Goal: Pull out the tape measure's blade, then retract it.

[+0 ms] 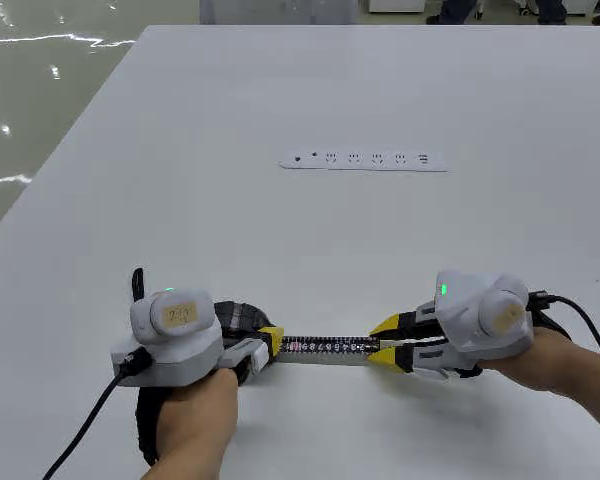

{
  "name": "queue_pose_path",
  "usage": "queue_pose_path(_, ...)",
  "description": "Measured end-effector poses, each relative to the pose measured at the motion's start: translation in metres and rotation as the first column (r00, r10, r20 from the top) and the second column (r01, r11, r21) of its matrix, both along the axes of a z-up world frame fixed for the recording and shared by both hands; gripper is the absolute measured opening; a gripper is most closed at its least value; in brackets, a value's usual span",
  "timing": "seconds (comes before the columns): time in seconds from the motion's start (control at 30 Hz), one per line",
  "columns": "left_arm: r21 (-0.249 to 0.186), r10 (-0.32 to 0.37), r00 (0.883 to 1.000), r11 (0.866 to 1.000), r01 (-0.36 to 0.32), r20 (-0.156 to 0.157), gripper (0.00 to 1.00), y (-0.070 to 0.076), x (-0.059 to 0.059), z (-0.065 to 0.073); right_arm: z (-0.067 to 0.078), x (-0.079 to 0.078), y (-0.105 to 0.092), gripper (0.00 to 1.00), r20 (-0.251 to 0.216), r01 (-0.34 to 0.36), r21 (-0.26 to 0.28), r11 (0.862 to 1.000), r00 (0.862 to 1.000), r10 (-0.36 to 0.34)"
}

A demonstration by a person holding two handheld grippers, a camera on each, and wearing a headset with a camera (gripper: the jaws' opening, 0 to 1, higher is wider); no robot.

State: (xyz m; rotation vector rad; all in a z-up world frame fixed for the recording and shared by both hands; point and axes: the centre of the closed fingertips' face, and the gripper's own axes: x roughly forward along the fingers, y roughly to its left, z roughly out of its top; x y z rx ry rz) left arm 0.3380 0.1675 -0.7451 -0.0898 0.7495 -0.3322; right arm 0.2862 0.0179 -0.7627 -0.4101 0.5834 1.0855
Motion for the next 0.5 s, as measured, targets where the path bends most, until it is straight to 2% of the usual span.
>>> queue_pose_path(0.5,-0.004,-0.001,1.000,1.000,0.001,-0.002,0.59,0.0001,-0.0014,-0.0002,-0.0001,0.0023,0.0102,0.12,0.001,-0.006,0.007,1.000,1.000,0.006)
